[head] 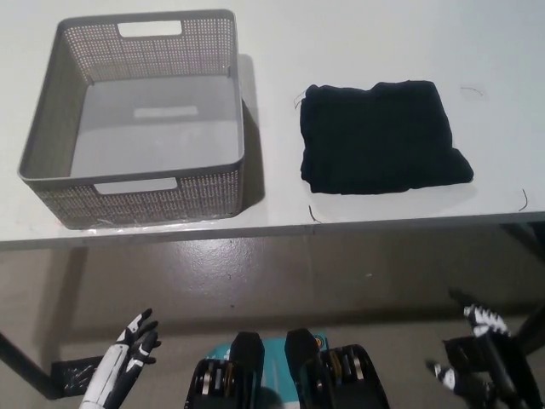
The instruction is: Use the right hand to pick up a t shirt on the right hand side and place it into a contianer on the left side
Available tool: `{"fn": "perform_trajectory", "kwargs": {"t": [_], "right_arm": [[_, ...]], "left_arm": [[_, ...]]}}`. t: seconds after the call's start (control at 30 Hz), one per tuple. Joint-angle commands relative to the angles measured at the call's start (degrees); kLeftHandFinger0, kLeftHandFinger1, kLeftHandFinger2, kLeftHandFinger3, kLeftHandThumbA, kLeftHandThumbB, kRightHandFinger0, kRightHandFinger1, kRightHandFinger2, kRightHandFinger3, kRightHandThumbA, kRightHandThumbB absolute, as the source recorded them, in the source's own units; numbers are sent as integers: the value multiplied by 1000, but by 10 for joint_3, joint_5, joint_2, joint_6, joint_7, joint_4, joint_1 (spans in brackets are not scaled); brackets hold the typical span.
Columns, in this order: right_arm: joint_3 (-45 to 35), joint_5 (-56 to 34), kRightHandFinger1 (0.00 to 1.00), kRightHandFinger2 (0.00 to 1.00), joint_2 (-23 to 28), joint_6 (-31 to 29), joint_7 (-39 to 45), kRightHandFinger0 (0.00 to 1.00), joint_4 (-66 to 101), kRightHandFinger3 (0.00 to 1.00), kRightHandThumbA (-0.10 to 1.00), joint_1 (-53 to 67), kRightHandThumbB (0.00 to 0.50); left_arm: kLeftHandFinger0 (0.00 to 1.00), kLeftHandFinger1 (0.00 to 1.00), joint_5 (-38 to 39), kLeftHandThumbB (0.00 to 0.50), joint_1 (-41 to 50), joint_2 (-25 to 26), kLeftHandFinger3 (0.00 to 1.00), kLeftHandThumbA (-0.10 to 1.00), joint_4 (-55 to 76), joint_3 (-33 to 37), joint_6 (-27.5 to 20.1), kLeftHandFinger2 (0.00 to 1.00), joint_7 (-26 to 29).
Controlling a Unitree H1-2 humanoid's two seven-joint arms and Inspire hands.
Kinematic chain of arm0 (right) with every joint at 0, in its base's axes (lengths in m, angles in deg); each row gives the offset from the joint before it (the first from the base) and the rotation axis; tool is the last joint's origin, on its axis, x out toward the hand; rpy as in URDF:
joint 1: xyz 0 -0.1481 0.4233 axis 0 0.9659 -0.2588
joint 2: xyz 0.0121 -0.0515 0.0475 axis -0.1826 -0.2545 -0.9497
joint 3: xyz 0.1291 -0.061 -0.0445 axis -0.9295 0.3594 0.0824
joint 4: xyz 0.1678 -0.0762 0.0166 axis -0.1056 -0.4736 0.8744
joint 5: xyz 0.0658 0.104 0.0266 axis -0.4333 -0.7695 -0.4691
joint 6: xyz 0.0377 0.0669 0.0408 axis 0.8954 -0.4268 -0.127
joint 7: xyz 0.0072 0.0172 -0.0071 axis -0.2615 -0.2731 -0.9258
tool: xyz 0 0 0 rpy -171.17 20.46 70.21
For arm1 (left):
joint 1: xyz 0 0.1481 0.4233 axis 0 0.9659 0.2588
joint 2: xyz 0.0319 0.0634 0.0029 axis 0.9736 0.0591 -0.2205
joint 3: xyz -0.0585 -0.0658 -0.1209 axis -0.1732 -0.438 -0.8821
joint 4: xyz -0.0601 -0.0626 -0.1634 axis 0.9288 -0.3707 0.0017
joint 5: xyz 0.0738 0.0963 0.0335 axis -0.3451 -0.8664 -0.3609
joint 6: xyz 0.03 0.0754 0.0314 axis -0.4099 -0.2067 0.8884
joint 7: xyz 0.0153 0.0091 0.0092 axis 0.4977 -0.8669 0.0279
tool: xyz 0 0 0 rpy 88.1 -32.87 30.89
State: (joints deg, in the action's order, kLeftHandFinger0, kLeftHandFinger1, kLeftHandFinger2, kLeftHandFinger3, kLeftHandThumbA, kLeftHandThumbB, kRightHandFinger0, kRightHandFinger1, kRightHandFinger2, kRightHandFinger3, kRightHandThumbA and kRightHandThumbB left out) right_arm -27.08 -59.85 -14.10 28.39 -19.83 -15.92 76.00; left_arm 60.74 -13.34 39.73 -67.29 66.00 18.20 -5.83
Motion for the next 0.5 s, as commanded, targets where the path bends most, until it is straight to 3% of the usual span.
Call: {"fn": "perform_trajectory", "kwargs": {"t": [0.0, 0.07, 0.37, 0.47], "right_arm": [[-32, 97, 1000, 1000, -17, 90, -35, 1000, 102, 1000, 832, -12, 362], [-45, 104, 1000, 1000, -36, 124, -22, 1000, 141, 1000, 738, -18, 406], [-73, 143, 1000, 1000, -83, 241, 38, 1000, 194, 1000, 697, -129, 497], [-66, 156, 1000, 1000, -82, 257, 50, 1000, 175, 1000, 683, -177, 500]], "left_arm": [[728, 806, -11, 372, -17, 6, 1000, 1000, 2, -3, -33, 908, 10], [735, 810, -13, 365, -18, 8, 1000, 1000, 3, -3, -32, 918, 9], [729, 795, -12, 369, -29, 7, 1000, 1000, -10, -4, -40, 913, 8], [729, 801, -12, 364, -31, 7, 1000, 1000, -11, -4, -40, 924, 6]]}}
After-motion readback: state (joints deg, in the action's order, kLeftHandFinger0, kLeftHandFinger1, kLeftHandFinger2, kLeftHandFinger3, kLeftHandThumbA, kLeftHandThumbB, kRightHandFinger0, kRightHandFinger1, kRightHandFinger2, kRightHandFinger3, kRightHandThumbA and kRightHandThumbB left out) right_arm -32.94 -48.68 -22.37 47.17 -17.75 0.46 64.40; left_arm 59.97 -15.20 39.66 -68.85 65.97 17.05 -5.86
